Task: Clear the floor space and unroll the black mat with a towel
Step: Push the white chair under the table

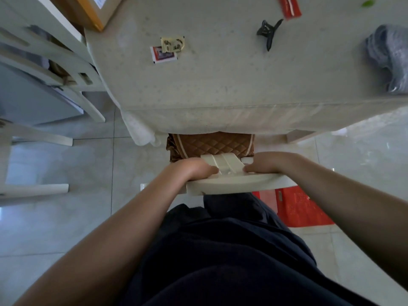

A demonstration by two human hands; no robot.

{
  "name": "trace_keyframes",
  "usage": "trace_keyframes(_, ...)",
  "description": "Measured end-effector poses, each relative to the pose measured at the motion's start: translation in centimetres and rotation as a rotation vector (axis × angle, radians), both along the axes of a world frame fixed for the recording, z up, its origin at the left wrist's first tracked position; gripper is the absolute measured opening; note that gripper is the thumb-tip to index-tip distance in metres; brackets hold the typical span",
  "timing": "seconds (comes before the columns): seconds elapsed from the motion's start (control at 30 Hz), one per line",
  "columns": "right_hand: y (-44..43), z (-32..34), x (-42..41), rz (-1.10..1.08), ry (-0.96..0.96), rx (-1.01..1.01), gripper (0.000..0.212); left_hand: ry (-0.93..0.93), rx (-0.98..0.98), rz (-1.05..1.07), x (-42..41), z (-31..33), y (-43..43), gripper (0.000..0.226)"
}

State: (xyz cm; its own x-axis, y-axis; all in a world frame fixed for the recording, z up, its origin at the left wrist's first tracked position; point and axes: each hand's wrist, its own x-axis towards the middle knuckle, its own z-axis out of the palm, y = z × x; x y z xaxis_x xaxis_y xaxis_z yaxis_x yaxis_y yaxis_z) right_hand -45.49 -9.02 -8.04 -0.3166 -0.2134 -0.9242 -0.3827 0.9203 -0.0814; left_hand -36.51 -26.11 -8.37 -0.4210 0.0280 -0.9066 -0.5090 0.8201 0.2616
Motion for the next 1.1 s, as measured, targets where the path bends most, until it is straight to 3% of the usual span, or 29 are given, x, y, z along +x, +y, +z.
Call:
trace_keyframes(0.07,0.5,0.5,0.1,-0.093,0.121,-0.164,0.040,0.153,0.088,0.030,0.7,1.5,-0.7,0.049)
trace_keyframes(0.17,1.1,2.5,2.3,-0.240,0.356,-0.401,0.039,0.384,0.176,-0.028,3.0,4.0,-1.0,0.065)
trace_keyframes(0.23,1.7,3.9,4.8,-0.210,0.562,-0.500,0.046,0.596,0.082,-0.176,4.9,4.7,-0.4,0.072)
trace_keyframes(0.3,2.8,4.0,7.4,-0.107,0.787,-0.691,0.051,0.896,-0.071,-0.299,7.1,3.7,0.0,0.063)
trace_keyframes(0.37,3.9,3.4,8.7,-0.024,0.843,-0.857,0.049,1.178,-0.166,-0.345,8.5,2.2,-0.2,0.046)
trace_keyframes(0.43,4.4,3.2,8.6,-0.002,0.798,-0.900,0.052,1.341,-0.253,-0.391,8.6,0.8,-0.6,0.041)
trace_keyframes(0.57,4.4,4.4,7.6,-0.115,0.700,-0.801,0.070,1.377,-0.342,-0.396,8.2,0.5,-0.7,0.044)
trace_keyframes(0.63,4.8,4.3,7.3,0.015,0.700,-0.755,0.073,1.391,-0.357,-0.384,8.2,0.5,-0.7,0.045)
trace_keyframes(0.7,5.3,3.0,6.8,0.220,0.788,-0.753,0.059,1.408,-0.343,-0.372,8.1,0.4,-0.7,0.044)
trace_keyframes(0.8,5.1,1.7,5.8,0.284,0.858,-0.796,0.037,1.413,-0.325,-0.344,8.0,0.5,-1.1,0.040)
trace_keyframes(1.1,3.3,1.6,3.1,0.362,0.900,-0.877,0.039,1.428,-0.393,-0.295,5.9,0.2,-2.5,0.043)
